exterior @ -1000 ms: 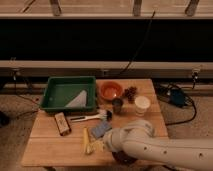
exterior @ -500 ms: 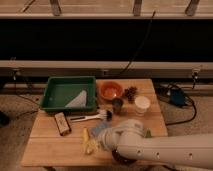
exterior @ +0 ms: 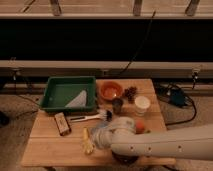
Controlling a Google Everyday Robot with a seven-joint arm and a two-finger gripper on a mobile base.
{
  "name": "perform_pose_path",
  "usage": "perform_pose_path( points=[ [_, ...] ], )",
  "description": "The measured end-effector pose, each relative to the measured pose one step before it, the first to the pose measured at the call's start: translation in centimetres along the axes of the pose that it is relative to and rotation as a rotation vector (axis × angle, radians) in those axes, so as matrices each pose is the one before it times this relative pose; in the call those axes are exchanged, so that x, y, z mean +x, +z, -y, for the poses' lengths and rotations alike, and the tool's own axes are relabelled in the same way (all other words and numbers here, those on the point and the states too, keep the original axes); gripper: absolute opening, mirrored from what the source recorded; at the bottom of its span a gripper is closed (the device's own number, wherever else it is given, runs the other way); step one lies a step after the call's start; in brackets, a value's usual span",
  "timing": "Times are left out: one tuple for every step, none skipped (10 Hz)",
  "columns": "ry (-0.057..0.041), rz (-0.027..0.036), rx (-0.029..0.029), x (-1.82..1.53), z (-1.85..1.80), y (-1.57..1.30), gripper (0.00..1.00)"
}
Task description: Place banana in paper cup
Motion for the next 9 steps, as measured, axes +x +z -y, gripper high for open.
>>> perform_pose_path(
  points=[
    [0.00170, -0.02102, -0.00734, 0.200, -0.228, 0.418, 0.65],
    [0.00151, -0.01445, -0.00891, 0.120, -0.254, 0.315, 0.65],
    [0.00013, -0.00860, -0.00820, 0.034, -0.236, 0.202, 0.65],
    [0.00139, -0.00240, -0.00156, 0.070, -0.004, 0.052, 0.65],
    [0.00121, 0.00073, 0.00101, 0.002, 0.061, -0.037, 0.65],
    [-0.00019, 0.00019, -0.00006, -0.022, -0.006, 0.002, 0.65],
    [-0.00110, -0.00032, -0.00072, -0.020, -0.045, 0.029, 0.65],
    [0.00064, 0.00014, 0.00044, 0.017, 0.030, -0.015, 0.65],
    [0.00033, 0.00010, 0.00025, 0.007, 0.014, -0.010, 0.65]
  ],
)
